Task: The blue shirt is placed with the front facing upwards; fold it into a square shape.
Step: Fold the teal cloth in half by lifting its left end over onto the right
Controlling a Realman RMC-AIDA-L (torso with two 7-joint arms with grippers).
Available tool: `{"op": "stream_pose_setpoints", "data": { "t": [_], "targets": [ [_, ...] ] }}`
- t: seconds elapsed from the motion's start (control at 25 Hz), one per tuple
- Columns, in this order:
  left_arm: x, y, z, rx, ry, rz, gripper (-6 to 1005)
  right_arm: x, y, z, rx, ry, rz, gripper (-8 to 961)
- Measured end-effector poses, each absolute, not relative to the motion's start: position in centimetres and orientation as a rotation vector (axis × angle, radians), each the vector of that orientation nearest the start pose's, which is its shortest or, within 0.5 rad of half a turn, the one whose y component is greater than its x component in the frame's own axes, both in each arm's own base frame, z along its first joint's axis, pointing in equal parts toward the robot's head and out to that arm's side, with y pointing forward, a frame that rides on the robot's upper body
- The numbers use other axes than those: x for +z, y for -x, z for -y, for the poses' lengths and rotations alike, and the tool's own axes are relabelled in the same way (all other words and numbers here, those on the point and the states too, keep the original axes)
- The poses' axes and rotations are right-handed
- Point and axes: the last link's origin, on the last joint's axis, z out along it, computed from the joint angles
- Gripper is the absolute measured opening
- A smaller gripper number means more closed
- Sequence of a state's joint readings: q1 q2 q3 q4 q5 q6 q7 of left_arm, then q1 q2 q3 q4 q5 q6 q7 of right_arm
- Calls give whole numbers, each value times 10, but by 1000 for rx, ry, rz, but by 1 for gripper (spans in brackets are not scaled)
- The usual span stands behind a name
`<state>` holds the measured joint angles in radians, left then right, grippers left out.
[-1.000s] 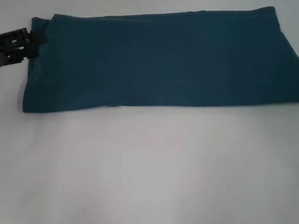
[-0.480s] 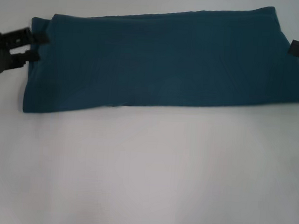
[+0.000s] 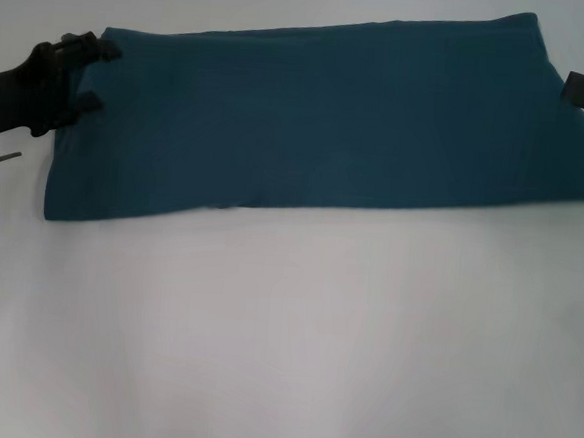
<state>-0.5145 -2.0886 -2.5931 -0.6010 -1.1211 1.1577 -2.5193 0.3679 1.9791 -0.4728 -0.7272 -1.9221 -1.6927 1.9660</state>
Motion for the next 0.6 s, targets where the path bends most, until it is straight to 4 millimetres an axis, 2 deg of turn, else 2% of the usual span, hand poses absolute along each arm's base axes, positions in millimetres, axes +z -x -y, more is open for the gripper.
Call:
{"op": "stream_pose_setpoints", "data": {
  "t": [0.32, 0.6],
  "targets": [
    [9, 328, -366, 1173, -1979, -2701, 828, 86, -322, -297, 998, 2238, -1444, 899],
    [2, 332, -365, 1105, -1977, -2741, 827, 86, -323, -297, 999, 2233, -1450, 899]
  ]
}}
